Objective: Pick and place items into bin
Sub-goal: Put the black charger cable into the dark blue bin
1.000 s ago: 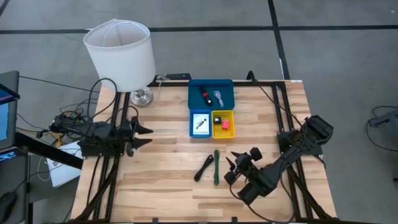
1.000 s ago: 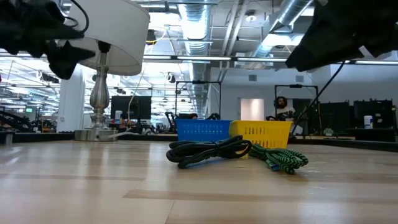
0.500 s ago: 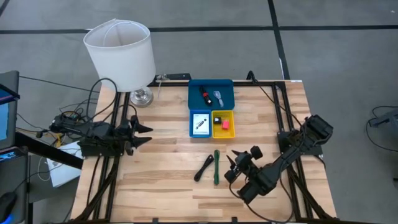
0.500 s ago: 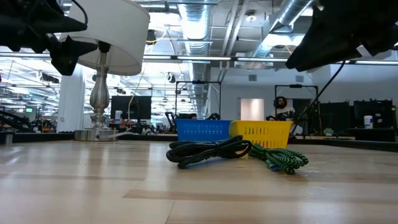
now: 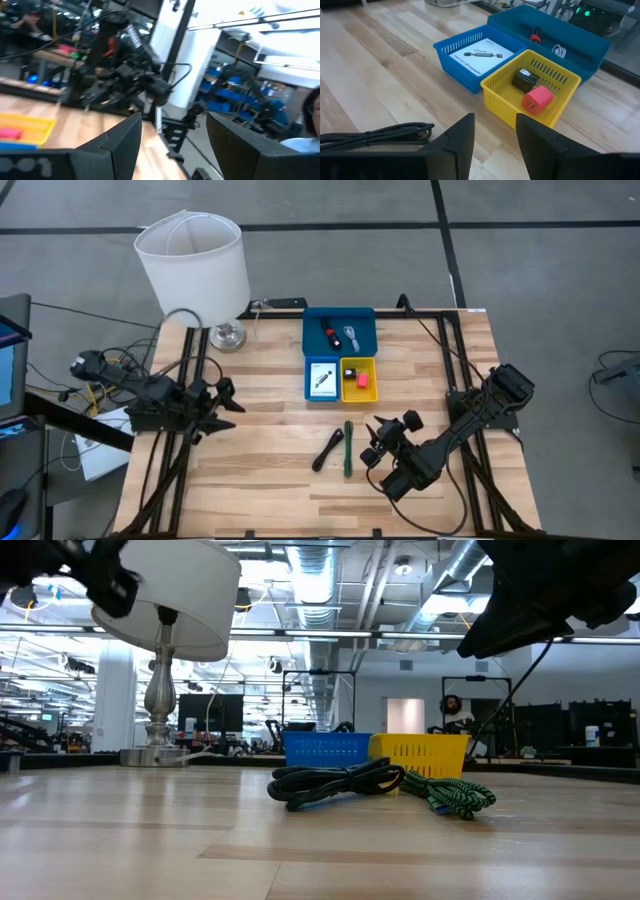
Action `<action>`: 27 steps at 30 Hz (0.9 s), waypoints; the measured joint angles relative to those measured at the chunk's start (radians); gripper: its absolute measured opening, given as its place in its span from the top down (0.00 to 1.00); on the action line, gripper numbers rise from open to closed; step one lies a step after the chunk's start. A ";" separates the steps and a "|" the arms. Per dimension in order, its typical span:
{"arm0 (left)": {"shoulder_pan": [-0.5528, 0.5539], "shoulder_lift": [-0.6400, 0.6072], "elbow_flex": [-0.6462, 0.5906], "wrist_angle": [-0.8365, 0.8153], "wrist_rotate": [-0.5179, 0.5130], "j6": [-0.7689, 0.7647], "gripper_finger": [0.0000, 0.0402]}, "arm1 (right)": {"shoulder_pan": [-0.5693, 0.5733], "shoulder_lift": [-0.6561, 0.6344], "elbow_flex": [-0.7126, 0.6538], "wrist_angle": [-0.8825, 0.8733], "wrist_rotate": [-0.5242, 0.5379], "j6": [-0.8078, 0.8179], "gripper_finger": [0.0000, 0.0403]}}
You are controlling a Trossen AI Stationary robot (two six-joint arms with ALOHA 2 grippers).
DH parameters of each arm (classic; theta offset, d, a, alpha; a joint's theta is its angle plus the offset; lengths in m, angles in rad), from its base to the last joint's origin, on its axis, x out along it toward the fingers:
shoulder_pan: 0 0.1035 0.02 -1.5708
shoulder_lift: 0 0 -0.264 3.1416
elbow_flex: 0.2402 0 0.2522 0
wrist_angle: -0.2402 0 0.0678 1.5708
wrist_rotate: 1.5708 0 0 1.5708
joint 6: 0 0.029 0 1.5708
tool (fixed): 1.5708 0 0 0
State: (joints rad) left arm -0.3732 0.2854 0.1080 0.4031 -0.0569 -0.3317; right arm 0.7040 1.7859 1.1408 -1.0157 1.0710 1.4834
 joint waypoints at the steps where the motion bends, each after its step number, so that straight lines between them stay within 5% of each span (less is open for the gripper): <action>1: -0.010 0.044 0.000 0.054 0.000 0.008 0.47 | 0.000 0.000 0.000 -0.001 -0.001 0.000 0.66; 6: -0.043 0.299 0.000 0.326 -0.035 0.037 0.47 | 0.000 0.000 0.000 -0.005 -0.017 0.000 0.66; 12: -0.036 0.580 0.025 0.533 -0.234 0.004 0.47 | 0.004 0.000 0.000 -0.021 -0.032 0.000 0.66; 27: 0.037 1.050 0.508 -0.041 -0.338 -0.130 0.47 | 0.063 0.000 0.000 -0.019 -0.053 0.009 0.67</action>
State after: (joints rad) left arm -0.3363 1.3354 0.6160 0.3625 -0.3945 -0.4618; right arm 0.7669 1.7859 1.1408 -1.0350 1.0183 1.4921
